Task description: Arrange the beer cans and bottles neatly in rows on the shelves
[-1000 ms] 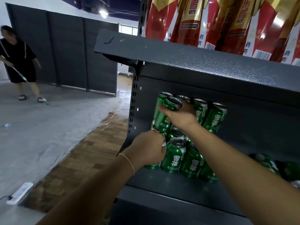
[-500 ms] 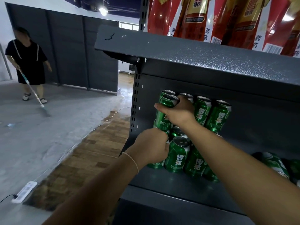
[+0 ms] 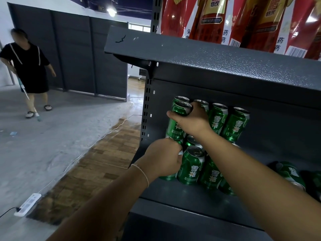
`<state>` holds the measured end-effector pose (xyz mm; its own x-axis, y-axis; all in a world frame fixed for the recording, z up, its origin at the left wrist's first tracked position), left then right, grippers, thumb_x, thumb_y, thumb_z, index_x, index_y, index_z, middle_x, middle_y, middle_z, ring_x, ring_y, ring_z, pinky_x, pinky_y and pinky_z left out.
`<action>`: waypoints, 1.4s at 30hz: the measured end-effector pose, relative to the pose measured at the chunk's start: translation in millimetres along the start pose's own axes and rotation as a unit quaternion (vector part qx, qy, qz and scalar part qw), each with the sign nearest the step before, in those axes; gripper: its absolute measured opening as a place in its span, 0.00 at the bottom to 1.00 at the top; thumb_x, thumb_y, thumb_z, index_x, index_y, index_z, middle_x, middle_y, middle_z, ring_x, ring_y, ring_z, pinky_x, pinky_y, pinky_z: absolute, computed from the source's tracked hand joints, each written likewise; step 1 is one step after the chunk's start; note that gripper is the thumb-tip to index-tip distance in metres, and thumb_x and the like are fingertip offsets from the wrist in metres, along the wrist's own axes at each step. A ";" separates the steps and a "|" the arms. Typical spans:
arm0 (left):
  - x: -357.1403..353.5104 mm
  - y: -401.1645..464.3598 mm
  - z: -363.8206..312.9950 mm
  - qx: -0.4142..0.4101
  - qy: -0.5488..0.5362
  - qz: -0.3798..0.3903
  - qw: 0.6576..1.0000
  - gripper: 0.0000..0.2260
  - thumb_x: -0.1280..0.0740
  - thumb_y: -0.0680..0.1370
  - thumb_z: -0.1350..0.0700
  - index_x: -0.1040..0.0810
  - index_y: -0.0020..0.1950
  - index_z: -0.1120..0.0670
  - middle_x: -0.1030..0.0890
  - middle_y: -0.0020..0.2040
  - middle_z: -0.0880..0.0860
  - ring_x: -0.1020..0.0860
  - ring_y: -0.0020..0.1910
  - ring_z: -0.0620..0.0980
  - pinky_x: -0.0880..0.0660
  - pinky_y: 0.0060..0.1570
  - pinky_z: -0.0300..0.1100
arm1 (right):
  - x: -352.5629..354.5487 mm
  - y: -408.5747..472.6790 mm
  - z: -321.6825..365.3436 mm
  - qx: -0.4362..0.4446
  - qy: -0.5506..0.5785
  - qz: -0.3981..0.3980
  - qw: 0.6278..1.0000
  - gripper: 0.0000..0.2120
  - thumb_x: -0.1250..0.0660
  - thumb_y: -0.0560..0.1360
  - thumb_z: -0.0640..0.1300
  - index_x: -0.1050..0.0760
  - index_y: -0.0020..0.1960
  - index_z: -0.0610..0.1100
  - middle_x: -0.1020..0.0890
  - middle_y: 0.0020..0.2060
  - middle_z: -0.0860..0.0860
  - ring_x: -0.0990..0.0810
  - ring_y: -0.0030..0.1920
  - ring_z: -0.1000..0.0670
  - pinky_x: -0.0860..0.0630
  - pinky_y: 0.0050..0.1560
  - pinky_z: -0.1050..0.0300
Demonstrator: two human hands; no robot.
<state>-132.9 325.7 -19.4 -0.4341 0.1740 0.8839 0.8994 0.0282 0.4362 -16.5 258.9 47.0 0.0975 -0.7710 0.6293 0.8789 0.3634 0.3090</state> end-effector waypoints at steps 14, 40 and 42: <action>6.0 -3.0 -18.6 0.020 0.042 -0.037 0.998 0.09 0.40 0.78 0.52 0.29 0.41 0.54 0.24 0.46 0.54 0.24 0.46 0.54 0.37 0.43 0.41 | 17.6 -13.0 -27.1 0.010 0.107 -0.007 0.994 0.32 0.24 0.67 0.62 0.28 0.64 0.48 0.19 0.53 0.54 0.20 0.52 0.52 0.23 0.53 0.57; -48.3 93.6 -207.4 -0.110 -0.077 -0.025 0.991 0.15 0.39 0.77 0.56 0.25 0.61 0.59 0.24 0.60 0.56 0.26 0.59 0.56 0.27 0.58 0.51 | 229.0 -43.4 -230.4 -0.118 -0.064 -0.124 0.983 0.10 0.34 0.78 0.48 0.22 0.43 0.43 0.20 0.39 0.46 0.21 0.46 0.45 0.32 0.45 0.58; -56.6 97.7 -220.5 -0.108 -0.076 -0.020 0.991 0.15 0.39 0.77 0.56 0.25 0.61 0.59 0.24 0.59 0.57 0.26 0.58 0.57 0.27 0.58 0.51 | 234.3 -47.3 -248.3 -0.145 -0.127 -0.106 0.976 0.13 0.34 0.78 0.49 0.22 0.52 0.39 0.17 0.49 0.40 0.20 0.55 0.39 0.28 0.51 0.54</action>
<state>-31.7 101.6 10.4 -0.4414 0.3243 0.8367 0.8428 -0.1701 0.5106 80.7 -68.7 2.8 -0.1867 -0.6448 0.7412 0.9654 0.0191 0.2599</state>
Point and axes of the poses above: each hand's wrist, its own y-axis towards the middle knuckle, its own x-axis out of the back of the hand, z = x × y, the point moved 1 cm from there along y, towards the middle knuckle
